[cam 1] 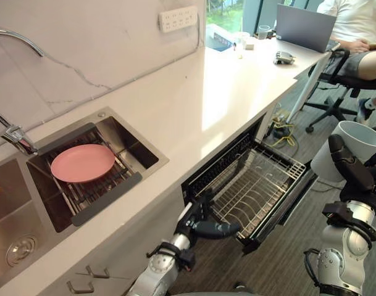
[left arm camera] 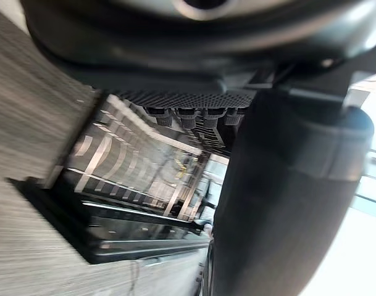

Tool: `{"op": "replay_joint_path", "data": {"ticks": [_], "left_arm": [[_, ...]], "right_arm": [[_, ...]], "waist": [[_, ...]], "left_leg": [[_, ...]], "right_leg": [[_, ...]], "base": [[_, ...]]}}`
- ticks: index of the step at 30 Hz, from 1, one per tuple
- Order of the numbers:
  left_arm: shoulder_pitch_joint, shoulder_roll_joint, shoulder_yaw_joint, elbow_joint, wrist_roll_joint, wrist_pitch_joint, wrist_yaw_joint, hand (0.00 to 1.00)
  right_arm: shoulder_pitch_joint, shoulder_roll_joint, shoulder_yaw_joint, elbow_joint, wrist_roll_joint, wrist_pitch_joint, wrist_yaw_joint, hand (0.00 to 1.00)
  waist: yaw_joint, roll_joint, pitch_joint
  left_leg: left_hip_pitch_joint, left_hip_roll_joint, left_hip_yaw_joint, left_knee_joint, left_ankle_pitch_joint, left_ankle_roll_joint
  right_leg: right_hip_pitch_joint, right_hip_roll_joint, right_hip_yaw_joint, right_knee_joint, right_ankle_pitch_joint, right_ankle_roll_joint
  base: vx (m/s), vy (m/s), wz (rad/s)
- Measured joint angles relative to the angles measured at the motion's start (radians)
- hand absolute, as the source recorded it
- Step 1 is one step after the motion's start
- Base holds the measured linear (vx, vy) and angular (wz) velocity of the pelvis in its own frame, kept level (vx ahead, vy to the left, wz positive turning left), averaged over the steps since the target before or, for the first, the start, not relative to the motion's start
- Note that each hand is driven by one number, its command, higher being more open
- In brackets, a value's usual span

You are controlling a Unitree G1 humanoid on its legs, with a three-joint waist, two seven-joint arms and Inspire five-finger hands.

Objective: Walk over to the sink, pick up the cup, carry it to the dishwasher, place the cup inside the dishwasher, then close the dishwasher door

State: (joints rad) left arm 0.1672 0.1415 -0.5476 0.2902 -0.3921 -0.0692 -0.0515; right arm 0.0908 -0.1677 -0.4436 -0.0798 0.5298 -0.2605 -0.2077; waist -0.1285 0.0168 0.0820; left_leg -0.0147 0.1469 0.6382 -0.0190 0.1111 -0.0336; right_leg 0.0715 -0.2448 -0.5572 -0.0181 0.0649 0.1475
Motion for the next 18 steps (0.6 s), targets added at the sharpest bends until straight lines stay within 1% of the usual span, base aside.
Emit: {"op": "replay_joint_path", "data": {"ticks": [4,7,10,11,12,13,14,15,17,18], "left_arm": [[0.019,0.010,0.044,0.038,0.113,-0.001,-0.017,1.00],[0.023,0.016,0.106,0.102,0.177,-0.005,-0.015,1.00],[0.034,0.017,0.182,0.212,0.254,-0.006,0.004,1.00],[0.047,0.017,0.221,0.269,0.273,-0.008,0.022,1.00],[0.055,0.017,0.238,0.290,0.275,-0.008,0.029,1.00],[0.078,0.018,0.276,0.329,0.275,-0.008,0.046,1.00],[0.094,0.018,0.310,0.364,0.275,-0.007,0.060,1.00],[0.096,0.019,0.323,0.387,0.275,-0.005,0.067,1.00],[0.081,0.006,0.398,0.465,0.262,-0.002,0.086,1.00],[0.073,0.005,0.416,0.483,0.254,-0.002,0.094,1.00]], "right_arm": [[0.000,-0.001,-0.003,0.047,0.008,0.000,0.045,0.00],[0.000,-0.013,-0.003,0.075,0.030,0.000,0.083,0.00],[0.000,-0.034,-0.001,0.109,0.029,0.002,0.129,0.00],[0.000,-0.042,0.000,0.125,0.026,0.017,0.150,0.00],[0.000,-0.046,0.001,0.133,0.025,0.026,0.161,0.00],[0.001,-0.049,0.001,0.149,0.014,0.054,0.184,0.00],[0.007,-0.052,0.002,0.156,-0.003,0.087,0.202,0.00],[0.015,-0.052,0.002,0.161,-0.017,0.098,0.211,0.00],[0.047,-0.053,0.022,0.207,-0.074,0.127,0.226,0.00],[0.050,-0.051,0.026,0.224,-0.093,0.135,0.229,0.00]], "waist": [[0.002,0.002,0.017],[-0.001,0.016,0.031],[-0.001,0.039,0.043],[-0.001,0.049,0.049],[0.000,0.051,0.051],[0.002,0.054,0.052],[0.005,0.058,0.054],[0.007,0.060,0.054],[0.017,0.061,0.056],[0.022,0.061,0.056]], "left_leg": [[-0.023,0.016,-0.010,0.052,-0.018,0.002],[-0.055,0.039,-0.031,0.120,-0.043,0.003],[-0.070,0.059,-0.056,0.169,-0.063,0.001],[-0.072,0.065,-0.062,0.189,-0.071,0.001],[-0.073,0.067,-0.061,0.195,-0.075,0.001],[-0.072,0.067,-0.055,0.197,-0.080,0.002],[-0.072,0.063,-0.049,0.186,-0.085,0.003],[-0.070,0.057,-0.049,0.174,-0.084,0.003],[-0.070,0.037,-0.055,0.137,-0.065,0.016],[-0.068,0.034,-0.055,0.133,-0.061,0.014]], "right_leg": [[0.000,0.001,-0.005,0.003,-0.001,-0.001],[0.000,0.003,-0.020,0.017,-0.009,-0.007],[0.000,0.004,-0.023,0.047,-0.029,-0.011],[-0.002,0.001,-0.020,0.066,-0.042,-0.012],[-0.007,-0.001,-0.019,0.074,-0.048,-0.011],[-0.015,-0.005,-0.017,0.084,-0.059,-0.005],[-0.016,-0.009,-0.016,0.088,-0.062,-0.003],[-0.017,-0.012,-0.019,0.087,-0.061,-0.002],[-0.019,-0.020,-0.029,0.087,-0.052,-0.005],[-0.018,-0.021,-0.029,0.086,-0.049,-0.005]], "base": [[-0.01,0.021,0.06],[-0.04,0.012,0.14],[-0.04,0.000,0.09],[-0.05,0.002,0.03],[-0.06,0.013,-0.03],[-0.05,0.020,-0.06],[-0.04,0.025,-0.03],[-0.01,0.031,0.12],[0.01,0.036,0.17],[0.02,0.026,0.05]]}}
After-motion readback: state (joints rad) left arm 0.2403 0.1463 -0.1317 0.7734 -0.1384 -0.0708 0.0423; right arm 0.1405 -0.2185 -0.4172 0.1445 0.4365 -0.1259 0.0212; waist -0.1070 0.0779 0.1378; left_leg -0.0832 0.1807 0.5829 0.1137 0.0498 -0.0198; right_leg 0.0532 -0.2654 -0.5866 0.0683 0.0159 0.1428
